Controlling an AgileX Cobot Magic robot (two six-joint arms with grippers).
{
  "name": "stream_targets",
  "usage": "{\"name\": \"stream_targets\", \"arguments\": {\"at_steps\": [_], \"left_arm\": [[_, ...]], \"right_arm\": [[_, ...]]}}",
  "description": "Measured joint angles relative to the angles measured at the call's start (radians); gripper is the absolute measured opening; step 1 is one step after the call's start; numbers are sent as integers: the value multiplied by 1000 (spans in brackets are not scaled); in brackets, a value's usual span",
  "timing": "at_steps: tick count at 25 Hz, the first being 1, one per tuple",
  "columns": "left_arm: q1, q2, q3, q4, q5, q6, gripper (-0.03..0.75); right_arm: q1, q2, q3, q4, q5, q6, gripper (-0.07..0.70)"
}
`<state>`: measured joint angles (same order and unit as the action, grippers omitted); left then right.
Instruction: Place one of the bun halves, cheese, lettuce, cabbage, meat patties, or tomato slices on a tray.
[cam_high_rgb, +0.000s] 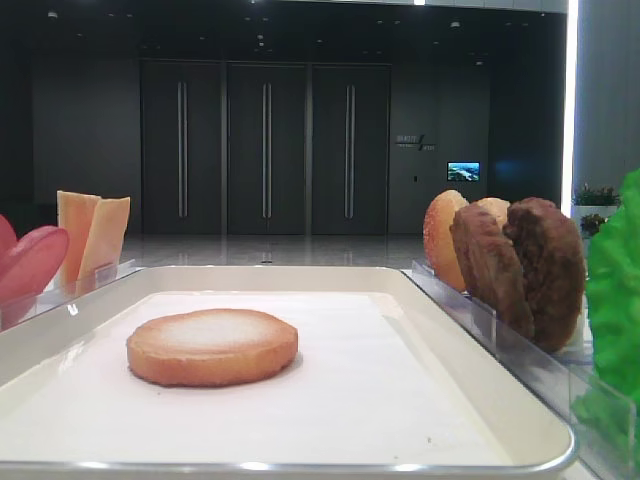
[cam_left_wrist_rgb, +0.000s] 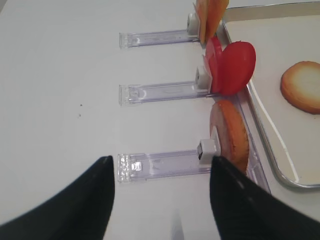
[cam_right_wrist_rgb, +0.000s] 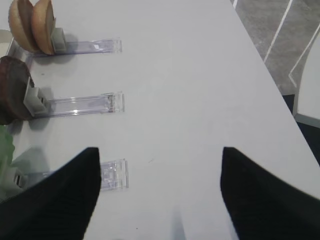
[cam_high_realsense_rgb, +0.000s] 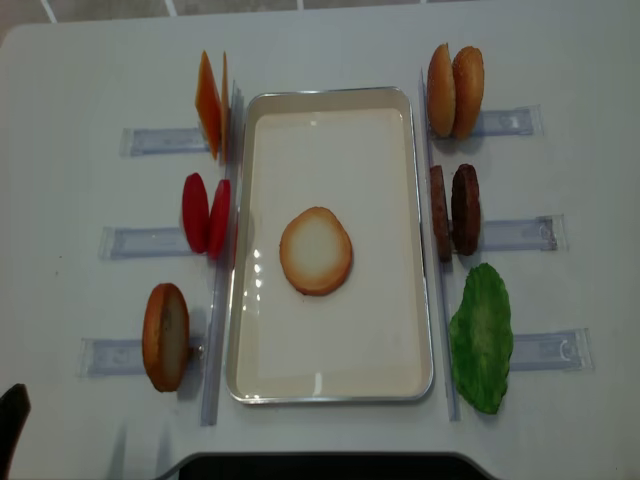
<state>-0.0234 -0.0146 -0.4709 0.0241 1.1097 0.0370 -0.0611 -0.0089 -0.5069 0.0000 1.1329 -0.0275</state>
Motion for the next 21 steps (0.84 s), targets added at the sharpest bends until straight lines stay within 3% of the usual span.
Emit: {"name": "stream_targets", "arguments": {"at_steps": [21], "left_arm": [[0, 0, 0, -2, 0, 0, 464]], "right_arm": [[0, 0, 0, 0, 0, 0, 482]]}}
